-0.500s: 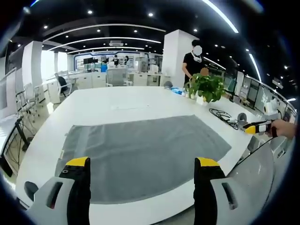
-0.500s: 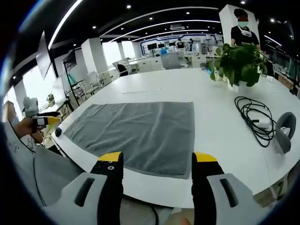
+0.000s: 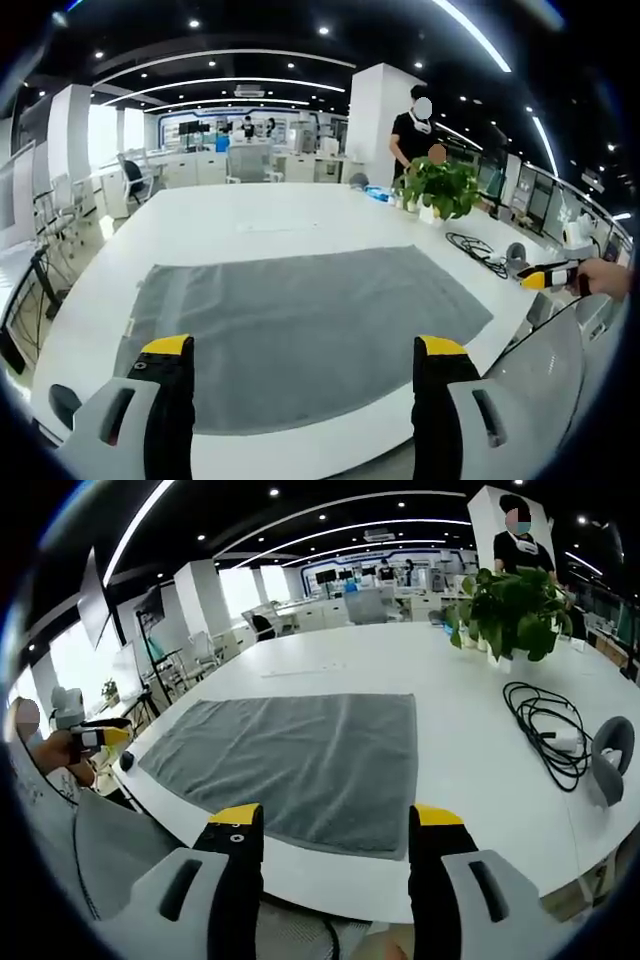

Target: Fold the towel on the table until its edges align and the towel forms a compact rectangular stack.

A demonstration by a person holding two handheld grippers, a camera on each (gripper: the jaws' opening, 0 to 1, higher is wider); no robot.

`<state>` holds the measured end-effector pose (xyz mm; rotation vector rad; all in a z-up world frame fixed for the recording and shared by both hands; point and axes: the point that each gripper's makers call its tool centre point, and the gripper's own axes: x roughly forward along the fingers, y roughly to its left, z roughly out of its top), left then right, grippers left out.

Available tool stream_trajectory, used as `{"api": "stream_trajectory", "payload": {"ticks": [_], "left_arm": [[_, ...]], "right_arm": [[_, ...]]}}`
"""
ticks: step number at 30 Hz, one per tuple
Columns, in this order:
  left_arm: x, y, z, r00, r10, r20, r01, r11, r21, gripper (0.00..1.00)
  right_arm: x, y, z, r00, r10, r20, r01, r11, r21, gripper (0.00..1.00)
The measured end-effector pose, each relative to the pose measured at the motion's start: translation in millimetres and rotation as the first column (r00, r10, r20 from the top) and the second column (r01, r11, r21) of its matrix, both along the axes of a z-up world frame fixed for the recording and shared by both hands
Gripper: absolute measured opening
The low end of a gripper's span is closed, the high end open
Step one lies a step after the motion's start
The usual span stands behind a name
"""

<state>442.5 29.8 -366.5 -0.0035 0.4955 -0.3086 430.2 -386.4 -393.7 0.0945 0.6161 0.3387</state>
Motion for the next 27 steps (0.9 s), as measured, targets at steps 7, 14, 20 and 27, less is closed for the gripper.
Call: {"api": "stream_trajectory", "payload": {"ticks": [7, 14, 20, 27], "left_arm": [[0.2, -3.4, 0.4, 1.0, -0.011, -0.004, 0.011, 1.0, 0.001, 0.93], [1.1, -4.4, 2.2, 1.0, -0.011, 0.0, 0.011, 1.0, -0.001, 0.93], [0.2, -3.9, -2.9, 1.0, -0.01, -0.012, 0.01, 1.0, -0.006, 0.93], [-0.1, -10.1, -3.8, 1.0, -0.021, -0.013, 0.021, 1.0, -0.023, 0.91]], "right_arm": [[0.0, 0.2, -1.0, 1.0, 0.002, -0.007, -0.002, 1.0, -0.001, 0.58], [0.5, -0.5, -1.8, 1.0, 0.003, -0.009, -0.003, 1.0, -0.003, 0.59], [-1.1, 0.2, -4.7, 1.0, 0.004, -0.02, -0.004, 1.0, -0.003, 0.58], [2.0, 1.7, -1.3, 1.0, 0.007, -0.017, -0.007, 1.0, 0.0, 0.58]]}}
